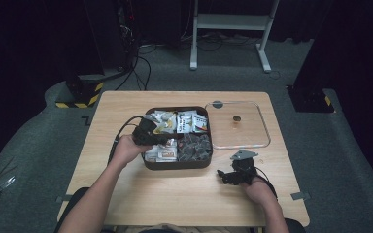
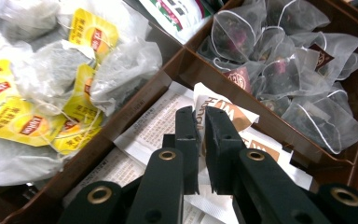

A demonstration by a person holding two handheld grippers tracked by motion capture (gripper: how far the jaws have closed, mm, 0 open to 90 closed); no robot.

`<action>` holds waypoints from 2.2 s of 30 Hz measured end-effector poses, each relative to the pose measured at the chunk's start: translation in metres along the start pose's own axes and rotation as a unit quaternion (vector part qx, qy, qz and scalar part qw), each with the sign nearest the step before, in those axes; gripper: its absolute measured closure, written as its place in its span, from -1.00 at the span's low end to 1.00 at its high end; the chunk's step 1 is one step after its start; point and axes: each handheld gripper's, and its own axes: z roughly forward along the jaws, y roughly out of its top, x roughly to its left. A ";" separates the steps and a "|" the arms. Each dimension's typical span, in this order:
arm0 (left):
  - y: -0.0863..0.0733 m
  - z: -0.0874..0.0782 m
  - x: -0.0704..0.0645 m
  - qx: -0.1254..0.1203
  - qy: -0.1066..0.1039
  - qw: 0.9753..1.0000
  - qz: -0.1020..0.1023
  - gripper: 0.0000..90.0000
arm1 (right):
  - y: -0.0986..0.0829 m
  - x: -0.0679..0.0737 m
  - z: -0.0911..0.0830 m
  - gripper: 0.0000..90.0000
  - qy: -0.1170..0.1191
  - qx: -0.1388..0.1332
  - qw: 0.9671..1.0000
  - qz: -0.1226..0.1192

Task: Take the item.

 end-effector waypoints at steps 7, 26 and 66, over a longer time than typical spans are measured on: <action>-0.001 -0.009 0.002 -0.014 0.001 1.000 -0.006 0.87 | 0.000 0.000 0.000 -0.83 0.000 0.000 1.000 0.001; -0.007 -0.038 0.007 -0.045 0.022 0.999 -0.018 0.87 | 0.002 0.000 0.002 -0.83 0.000 0.001 1.000 0.000; -0.050 -0.086 0.041 -0.064 0.094 0.990 -0.088 0.87 | 0.008 -0.005 0.007 -0.83 0.010 0.000 1.000 -0.010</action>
